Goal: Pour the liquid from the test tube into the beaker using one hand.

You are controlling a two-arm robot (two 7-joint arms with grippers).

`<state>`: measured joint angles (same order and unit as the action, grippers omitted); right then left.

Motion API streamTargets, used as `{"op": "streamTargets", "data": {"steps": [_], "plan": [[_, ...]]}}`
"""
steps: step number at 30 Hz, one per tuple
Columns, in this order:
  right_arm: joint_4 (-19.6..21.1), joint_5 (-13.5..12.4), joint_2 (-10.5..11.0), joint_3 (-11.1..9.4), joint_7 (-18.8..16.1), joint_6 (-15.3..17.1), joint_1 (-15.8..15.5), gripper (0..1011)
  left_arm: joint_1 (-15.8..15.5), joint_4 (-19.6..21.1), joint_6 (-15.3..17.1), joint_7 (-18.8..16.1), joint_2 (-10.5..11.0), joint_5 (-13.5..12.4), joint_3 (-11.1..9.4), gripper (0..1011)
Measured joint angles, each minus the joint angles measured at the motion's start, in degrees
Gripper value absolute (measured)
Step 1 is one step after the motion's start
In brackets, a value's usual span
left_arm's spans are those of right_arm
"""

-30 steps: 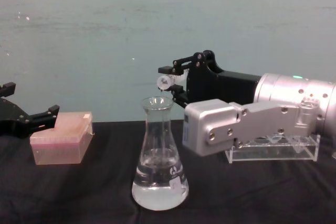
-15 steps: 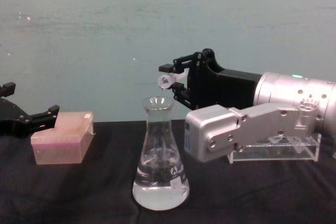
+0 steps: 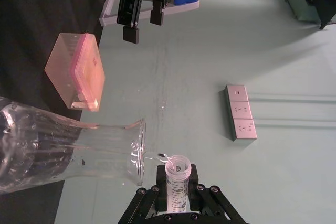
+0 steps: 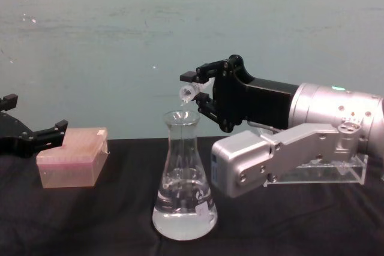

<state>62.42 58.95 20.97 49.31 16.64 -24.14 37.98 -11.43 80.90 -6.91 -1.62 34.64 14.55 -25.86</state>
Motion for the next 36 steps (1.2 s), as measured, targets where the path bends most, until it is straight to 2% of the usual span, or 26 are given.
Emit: {"op": "streamTargets", "data": {"steps": [18,36], "plan": [[-1.79,2.20,-0.06,1.96,3.16,1.07,1.21,224,0.00,0.00,0.00,0.00,0.00,0.00,0.00,1000],[-2.94,2.42,-0.38,3.09,4.14,0.47,1.97,224,0.00,0.00,0.00,0.00,0.00,0.00,0.00,1000]]}}
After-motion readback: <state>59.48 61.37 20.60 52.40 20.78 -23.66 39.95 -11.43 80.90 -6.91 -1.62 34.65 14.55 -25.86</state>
